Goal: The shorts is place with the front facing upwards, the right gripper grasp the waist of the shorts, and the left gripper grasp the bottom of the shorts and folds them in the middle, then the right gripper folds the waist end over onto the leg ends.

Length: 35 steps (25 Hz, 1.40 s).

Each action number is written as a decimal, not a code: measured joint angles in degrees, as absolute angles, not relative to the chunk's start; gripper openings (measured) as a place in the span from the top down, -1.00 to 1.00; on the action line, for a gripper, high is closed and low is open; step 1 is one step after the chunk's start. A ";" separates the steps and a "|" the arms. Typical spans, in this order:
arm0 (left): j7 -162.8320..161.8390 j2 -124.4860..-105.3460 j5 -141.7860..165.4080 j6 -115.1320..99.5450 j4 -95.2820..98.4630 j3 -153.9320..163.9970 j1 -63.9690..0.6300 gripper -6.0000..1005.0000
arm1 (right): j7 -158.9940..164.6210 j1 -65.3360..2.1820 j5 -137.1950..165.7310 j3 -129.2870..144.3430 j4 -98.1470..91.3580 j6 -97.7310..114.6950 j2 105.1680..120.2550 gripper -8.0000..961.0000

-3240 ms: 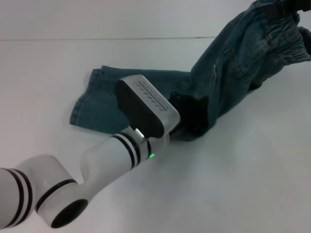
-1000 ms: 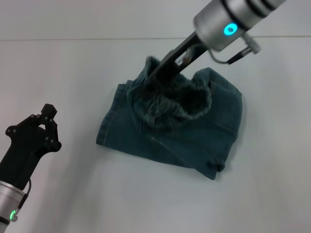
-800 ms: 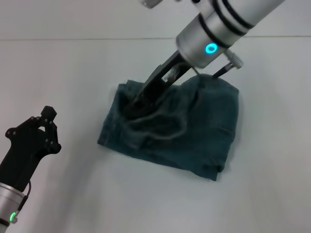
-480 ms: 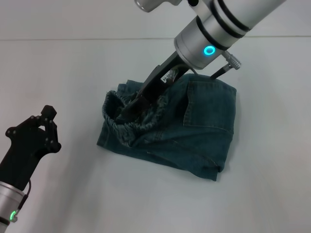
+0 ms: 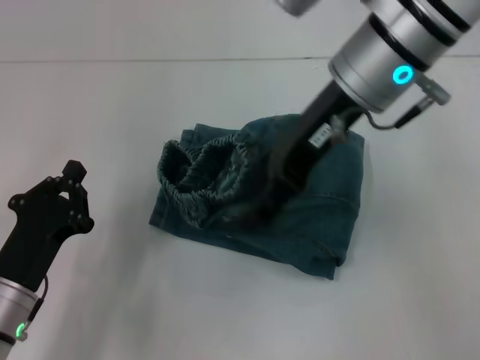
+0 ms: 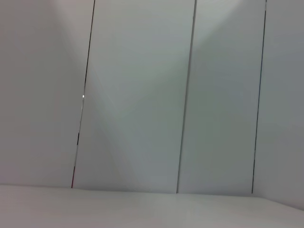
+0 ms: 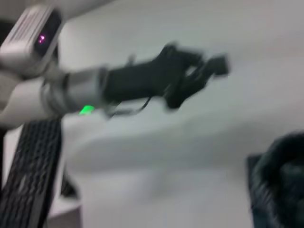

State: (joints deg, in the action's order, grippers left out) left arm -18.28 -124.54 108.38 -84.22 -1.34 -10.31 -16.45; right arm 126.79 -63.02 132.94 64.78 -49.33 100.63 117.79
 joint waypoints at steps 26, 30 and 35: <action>-18.28 -124.56 108.11 -83.09 -2.38 -11.69 -17.33 0.98 | 120.15 -65.64 126.34 71.19 -28.77 60.10 120.66 -0.99; -18.28 -124.63 108.11 -82.78 -2.67 -11.69 -17.09 0.99 | 116.64 -65.17 116.93 73.94 -24.46 50.86 120.91 -0.99; -18.54 -124.56 108.20 -82.76 -2.79 -11.61 -17.16 0.92 | 109.61 -59.77 101.88 74.96 -25.25 44.51 120.72 -0.99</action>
State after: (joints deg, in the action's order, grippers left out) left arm -18.54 -124.56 108.20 -82.76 -2.79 -11.61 -17.16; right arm 109.61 -59.77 101.88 74.96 -25.25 44.51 120.72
